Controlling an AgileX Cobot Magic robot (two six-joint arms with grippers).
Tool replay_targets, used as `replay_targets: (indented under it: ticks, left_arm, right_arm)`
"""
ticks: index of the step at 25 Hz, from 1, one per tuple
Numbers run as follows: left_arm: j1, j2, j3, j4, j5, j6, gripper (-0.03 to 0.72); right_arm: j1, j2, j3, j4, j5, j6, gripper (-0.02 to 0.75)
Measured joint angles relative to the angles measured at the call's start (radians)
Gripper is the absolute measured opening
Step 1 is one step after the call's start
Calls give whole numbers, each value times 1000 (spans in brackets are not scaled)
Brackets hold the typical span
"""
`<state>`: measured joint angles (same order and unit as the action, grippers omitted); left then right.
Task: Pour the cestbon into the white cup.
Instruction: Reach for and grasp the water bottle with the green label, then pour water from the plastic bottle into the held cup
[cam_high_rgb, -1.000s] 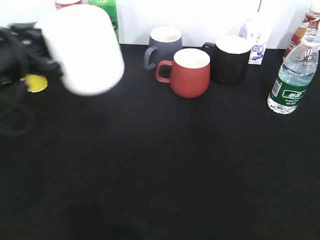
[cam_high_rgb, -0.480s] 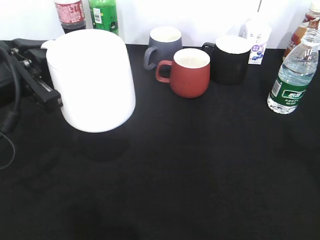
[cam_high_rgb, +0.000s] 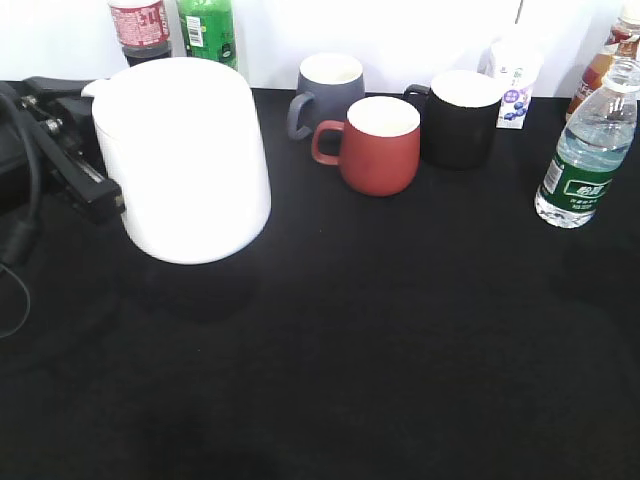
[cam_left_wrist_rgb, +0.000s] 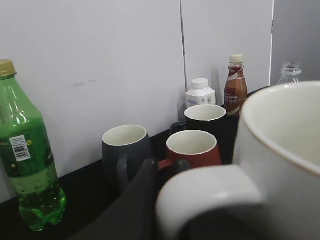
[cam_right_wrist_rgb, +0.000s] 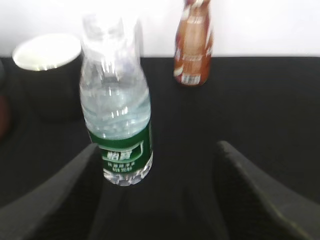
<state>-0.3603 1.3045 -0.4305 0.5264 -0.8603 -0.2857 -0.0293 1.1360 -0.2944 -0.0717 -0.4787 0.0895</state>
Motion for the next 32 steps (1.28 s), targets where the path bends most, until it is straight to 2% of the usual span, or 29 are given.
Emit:
replay_targets:
  ticks: [3,7,12,22,26,30,32]
  left_arm:
    - [0,0,0,0,0,0,62]
    - [0,0,0,0,1,0,62]
    - [0,0,0,0,2,0,62]
    - [0,0,0,-1,20,0,62]
    - [0,0,0,-1,22,0,62]
    - [0,0,0,-1,22,0,61]
    - [0,0,0,-1,22,0,61]
  right_arm:
    - [0,166,1,-25,-96,0,524]
    - [0,337,1,-100,-272,27,638]
    - [0,553,-17,-128,-513,53,648]
    - [0,792,-246,-144,-591,56,648]
    - [0,840,-325,-180,-622,76,615]
    - [-1,844,-331,-208,-632,81,501]
    - [-2,844,-331,-221,-635,81,491]
